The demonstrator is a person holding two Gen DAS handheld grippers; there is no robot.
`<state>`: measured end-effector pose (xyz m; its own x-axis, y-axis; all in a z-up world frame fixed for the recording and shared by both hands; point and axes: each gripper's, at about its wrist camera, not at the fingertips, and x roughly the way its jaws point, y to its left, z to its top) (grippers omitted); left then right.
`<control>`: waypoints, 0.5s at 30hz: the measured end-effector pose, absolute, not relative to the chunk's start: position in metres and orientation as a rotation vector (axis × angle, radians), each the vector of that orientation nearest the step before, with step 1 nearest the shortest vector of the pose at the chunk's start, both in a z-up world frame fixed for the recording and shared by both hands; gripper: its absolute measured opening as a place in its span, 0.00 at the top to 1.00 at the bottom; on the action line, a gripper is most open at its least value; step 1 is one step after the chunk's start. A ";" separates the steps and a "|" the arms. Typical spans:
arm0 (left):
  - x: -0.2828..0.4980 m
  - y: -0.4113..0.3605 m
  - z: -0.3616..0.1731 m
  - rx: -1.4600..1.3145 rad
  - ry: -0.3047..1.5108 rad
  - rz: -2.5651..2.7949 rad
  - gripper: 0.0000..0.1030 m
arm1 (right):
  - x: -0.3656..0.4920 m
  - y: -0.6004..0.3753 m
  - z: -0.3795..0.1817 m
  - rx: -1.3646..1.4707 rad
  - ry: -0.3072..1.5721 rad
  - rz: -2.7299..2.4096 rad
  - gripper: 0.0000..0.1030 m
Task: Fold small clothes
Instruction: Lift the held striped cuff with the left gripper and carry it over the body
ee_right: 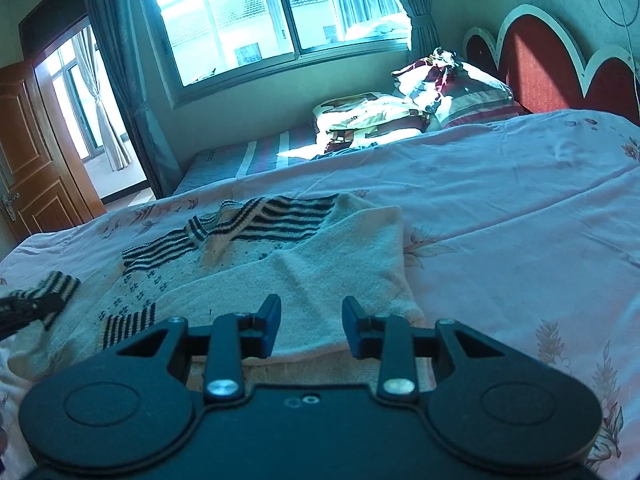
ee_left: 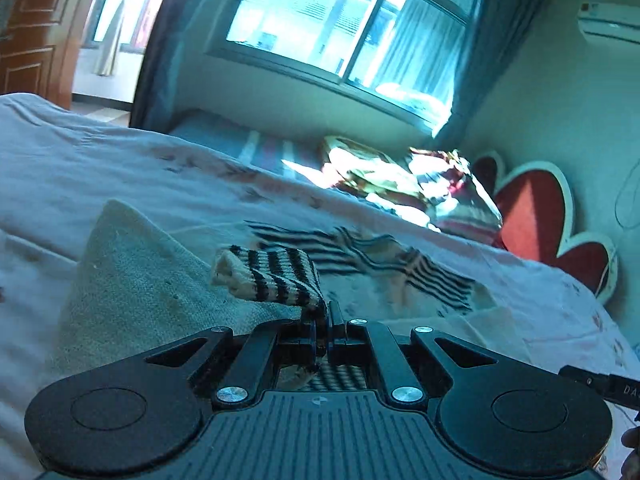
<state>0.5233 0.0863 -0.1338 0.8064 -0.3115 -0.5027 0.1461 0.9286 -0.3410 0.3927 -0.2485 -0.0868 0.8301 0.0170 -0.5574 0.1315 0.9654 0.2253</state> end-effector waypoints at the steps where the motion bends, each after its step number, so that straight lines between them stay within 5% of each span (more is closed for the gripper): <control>1: 0.525 0.070 -0.134 -0.283 0.597 -0.270 0.96 | 0.393 -0.254 -0.086 0.277 0.587 -0.059 0.66; 10: 0.508 -0.036 -0.153 -0.110 0.720 -0.351 0.95 | 0.393 -0.285 -0.093 0.375 0.619 -0.019 0.57; 12: 0.505 -0.052 -0.157 -0.045 0.704 -0.354 0.75 | 0.395 -0.286 -0.095 0.408 0.631 0.019 0.54; 13: 0.505 -0.055 -0.156 -0.045 0.691 -0.373 0.44 | 0.398 -0.286 -0.096 0.418 0.635 0.037 0.54; 14: 0.496 -0.052 -0.150 -0.051 0.665 -0.380 0.29 | 0.399 -0.284 -0.096 0.427 0.638 0.054 0.54; 15: 0.488 -0.047 -0.143 -0.040 0.617 -0.372 0.29 | 0.402 -0.283 -0.097 0.438 0.643 0.077 0.54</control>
<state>0.4885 -0.0466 -0.1428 0.7515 -0.3529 -0.5574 0.3290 0.9328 -0.1470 0.4019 -0.2825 -0.0967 0.8008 0.2033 -0.5633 0.0645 0.9059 0.4186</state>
